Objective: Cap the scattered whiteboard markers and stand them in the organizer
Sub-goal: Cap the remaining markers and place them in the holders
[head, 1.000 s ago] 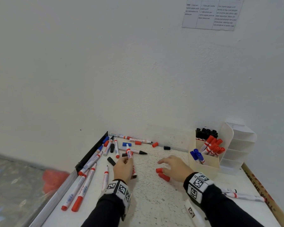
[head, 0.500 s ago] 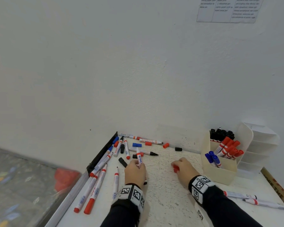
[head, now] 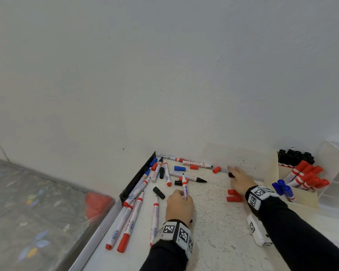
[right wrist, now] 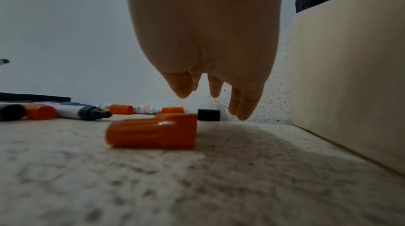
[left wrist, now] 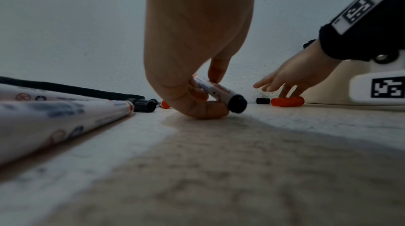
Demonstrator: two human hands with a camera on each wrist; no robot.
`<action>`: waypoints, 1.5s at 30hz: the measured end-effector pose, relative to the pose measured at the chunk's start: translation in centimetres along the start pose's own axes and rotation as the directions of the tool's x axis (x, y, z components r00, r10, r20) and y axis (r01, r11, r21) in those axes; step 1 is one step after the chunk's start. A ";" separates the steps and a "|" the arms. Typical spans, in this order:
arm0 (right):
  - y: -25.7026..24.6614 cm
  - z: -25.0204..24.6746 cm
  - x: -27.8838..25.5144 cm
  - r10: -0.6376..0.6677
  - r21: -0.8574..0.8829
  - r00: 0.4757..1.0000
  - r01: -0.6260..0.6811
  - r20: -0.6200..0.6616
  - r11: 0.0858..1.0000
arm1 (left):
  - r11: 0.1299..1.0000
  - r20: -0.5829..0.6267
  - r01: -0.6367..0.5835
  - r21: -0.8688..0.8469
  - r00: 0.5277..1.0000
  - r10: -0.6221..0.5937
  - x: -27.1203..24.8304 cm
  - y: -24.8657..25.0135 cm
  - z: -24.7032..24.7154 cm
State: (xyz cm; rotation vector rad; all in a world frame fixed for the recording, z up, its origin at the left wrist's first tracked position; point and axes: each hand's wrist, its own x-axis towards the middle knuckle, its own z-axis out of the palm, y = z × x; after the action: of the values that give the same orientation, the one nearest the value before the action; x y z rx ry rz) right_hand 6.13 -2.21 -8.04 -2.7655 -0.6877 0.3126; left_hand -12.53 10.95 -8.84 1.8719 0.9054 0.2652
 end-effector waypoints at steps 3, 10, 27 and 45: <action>0.4 0.3 0.9 -0.002 -0.021 1.000 0.002 -0.003 1.000 | 1.000 0.002 -0.023 -0.011 1.000 0.023 0.2 -0.1 0.1; 0.2 0.2 1.1 0.044 -0.003 0.994 -0.045 -0.103 0.999 | 0.992 -0.005 -0.122 0.017 0.992 0.122 0.7 -0.6 0.5; -2.9 0.4 -6.6 -0.239 0.589 0.951 0.308 -0.195 0.747 | 0.963 0.102 -0.238 0.126 0.969 0.226 0.1 -0.1 0.6; -4.7 2.1 -6.7 -0.194 0.530 0.962 0.267 -0.191 0.805 | 0.911 0.128 -0.261 0.318 0.964 0.231 0.6 -0.4 0.7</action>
State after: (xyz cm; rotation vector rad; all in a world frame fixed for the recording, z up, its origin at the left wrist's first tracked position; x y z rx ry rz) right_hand -2.18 -1.03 -7.65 -2.1037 -0.7512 0.2318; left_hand -11.93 10.99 -9.63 2.2991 0.6826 0.1885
